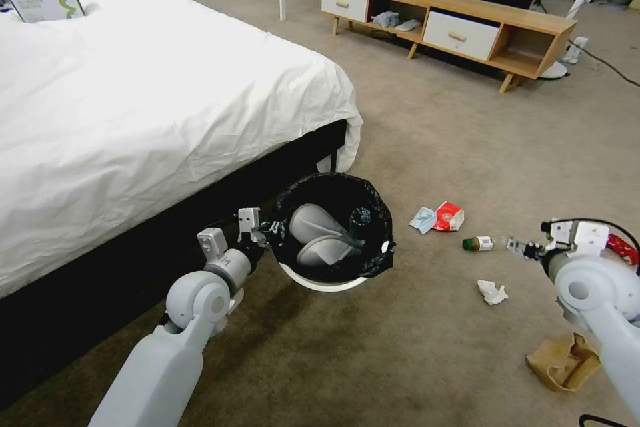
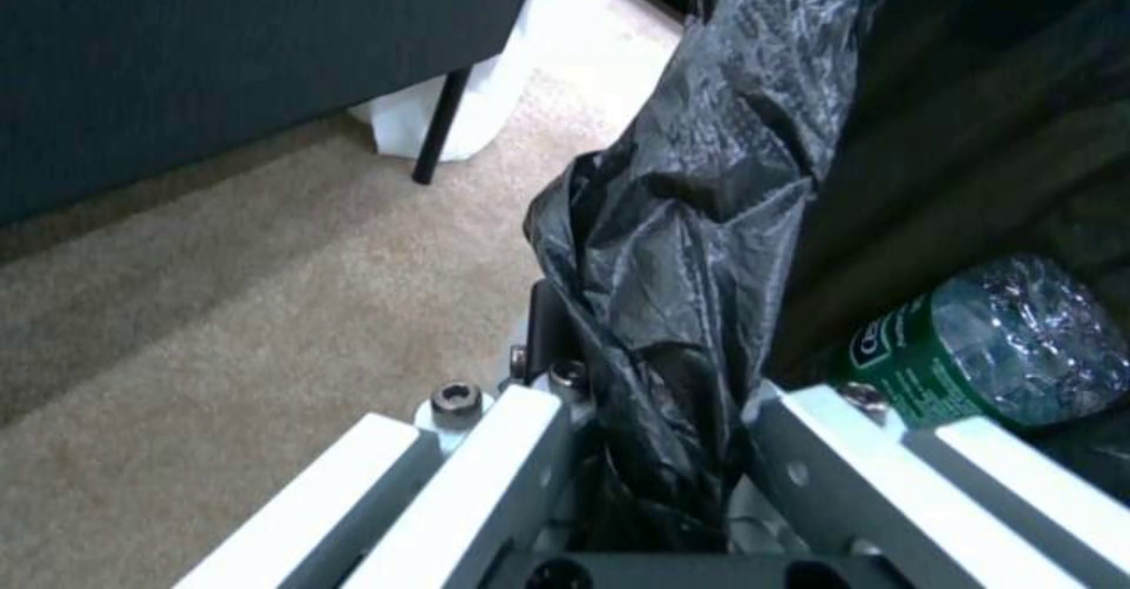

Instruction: Pick up the trash bin and place the garbage on the floor into it.

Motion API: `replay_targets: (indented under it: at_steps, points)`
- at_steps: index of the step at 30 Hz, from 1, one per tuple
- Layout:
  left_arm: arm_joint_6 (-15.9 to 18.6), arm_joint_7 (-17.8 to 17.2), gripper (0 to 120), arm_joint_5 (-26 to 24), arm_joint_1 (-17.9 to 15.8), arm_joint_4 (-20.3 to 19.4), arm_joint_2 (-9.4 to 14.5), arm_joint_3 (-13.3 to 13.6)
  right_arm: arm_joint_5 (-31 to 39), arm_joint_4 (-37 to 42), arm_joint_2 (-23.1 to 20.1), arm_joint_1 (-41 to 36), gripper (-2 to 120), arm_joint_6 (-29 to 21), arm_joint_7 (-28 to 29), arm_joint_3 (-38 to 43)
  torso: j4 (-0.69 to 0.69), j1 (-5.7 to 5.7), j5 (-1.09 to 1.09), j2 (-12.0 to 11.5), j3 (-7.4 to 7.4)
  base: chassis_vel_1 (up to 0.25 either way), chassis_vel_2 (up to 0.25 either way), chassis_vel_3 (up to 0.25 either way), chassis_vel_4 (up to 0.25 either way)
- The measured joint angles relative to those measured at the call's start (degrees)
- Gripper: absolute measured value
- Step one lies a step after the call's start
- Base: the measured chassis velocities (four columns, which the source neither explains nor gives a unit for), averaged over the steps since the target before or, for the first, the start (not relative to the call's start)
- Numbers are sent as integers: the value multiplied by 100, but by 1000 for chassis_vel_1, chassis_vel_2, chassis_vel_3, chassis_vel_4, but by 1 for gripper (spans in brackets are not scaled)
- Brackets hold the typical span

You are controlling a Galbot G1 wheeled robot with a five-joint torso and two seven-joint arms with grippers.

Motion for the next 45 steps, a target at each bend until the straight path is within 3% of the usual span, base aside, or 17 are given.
replay_targets:
  at_steps: [13,31,45]
  points:
    - [-4,5,2,-14,143,-134,53,-105,120,-396,45,-457,100,43,111,351,1,0,0,0,0,0,0,0,0]
    - [-11,36,2,-35,294,-246,116,-234,-284,-1347,320,-445,100,286,-378,424,0,0,0,0,0,0,0,0,0]
    - [-27,69,2,-33,448,-320,179,-398,-1003,-2436,704,-194,100,849,-1326,420,0,0,0,0,-1,0,0,0,0]
